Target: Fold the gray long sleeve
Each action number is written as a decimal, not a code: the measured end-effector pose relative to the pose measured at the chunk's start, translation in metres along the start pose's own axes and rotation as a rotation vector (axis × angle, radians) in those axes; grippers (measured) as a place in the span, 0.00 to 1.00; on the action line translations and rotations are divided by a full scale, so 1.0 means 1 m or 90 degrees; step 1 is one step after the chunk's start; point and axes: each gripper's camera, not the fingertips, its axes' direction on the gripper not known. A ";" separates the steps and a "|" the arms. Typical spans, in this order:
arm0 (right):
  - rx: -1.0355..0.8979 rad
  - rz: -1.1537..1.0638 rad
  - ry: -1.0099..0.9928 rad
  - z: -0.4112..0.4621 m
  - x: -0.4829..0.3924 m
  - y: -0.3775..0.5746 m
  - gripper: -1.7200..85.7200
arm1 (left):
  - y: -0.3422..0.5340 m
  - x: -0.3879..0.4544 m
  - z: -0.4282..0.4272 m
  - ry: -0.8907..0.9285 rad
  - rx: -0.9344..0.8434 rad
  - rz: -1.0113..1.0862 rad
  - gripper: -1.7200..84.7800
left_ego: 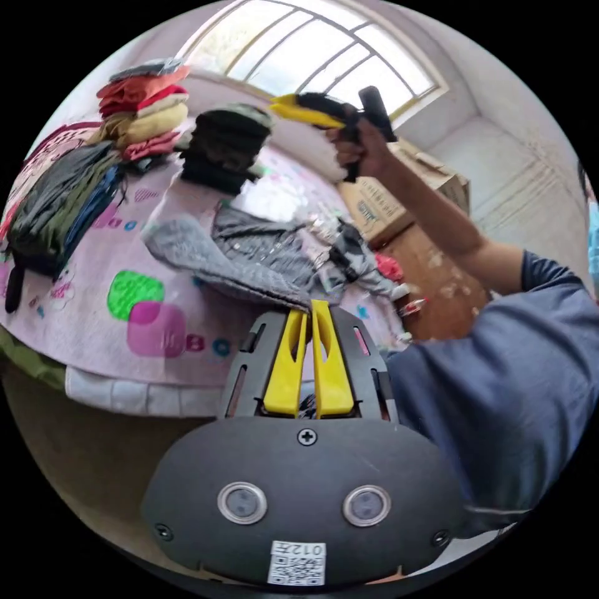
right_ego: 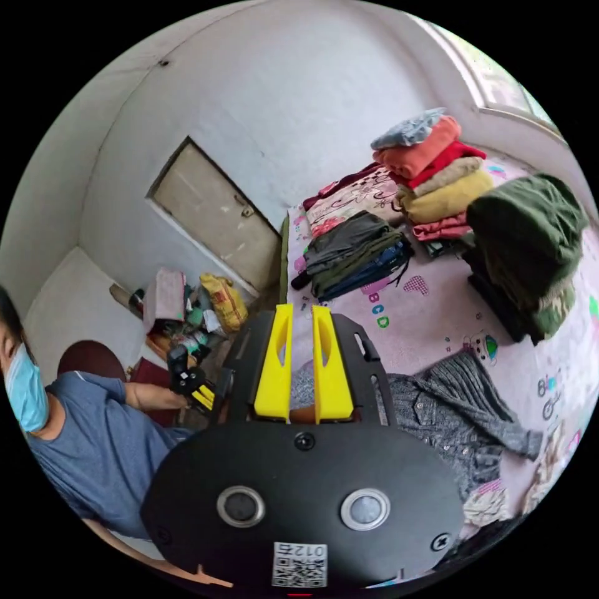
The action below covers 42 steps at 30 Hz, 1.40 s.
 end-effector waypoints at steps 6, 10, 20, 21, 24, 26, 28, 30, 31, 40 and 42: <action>0.223 0.172 0.189 -0.066 0.060 0.165 0.03 | -0.006 -0.087 -0.042 -0.197 0.032 -0.067 0.04; 0.221 0.300 0.331 -0.043 0.068 0.267 0.03 | -0.074 -0.088 -0.038 -0.271 -0.023 0.170 0.03; -0.038 0.437 0.483 0.116 0.088 0.395 0.10 | -0.125 -0.089 0.071 -0.090 -0.342 0.451 0.02; -0.058 0.423 0.501 0.128 0.088 0.402 0.10 | -0.116 -0.087 0.092 -0.114 -0.400 0.491 0.02; -0.101 0.396 0.509 0.156 0.096 0.413 0.11 | -0.085 -0.083 0.135 -0.195 -0.475 0.586 0.02; -0.125 0.399 0.480 0.172 0.104 0.422 0.11 | -0.074 -0.089 0.157 -0.249 -0.505 0.594 0.02; -0.163 0.389 0.446 0.191 0.106 0.437 0.07 | -0.074 -0.100 0.173 -0.281 -0.521 0.542 0.02; -0.223 0.357 0.438 0.203 0.102 0.449 0.04 | -0.078 -0.108 0.179 -0.286 -0.538 0.487 0.02; -0.250 0.323 0.436 0.206 0.095 0.458 0.03 | -0.081 -0.111 0.180 -0.295 -0.547 0.472 0.02; -0.333 0.315 0.453 0.152 0.084 0.543 0.02 | -0.166 -0.084 0.153 0.128 -0.441 0.375 0.03; -0.298 0.336 0.447 0.144 0.079 0.554 0.02 | -0.214 -0.091 0.137 0.093 -0.345 0.356 0.03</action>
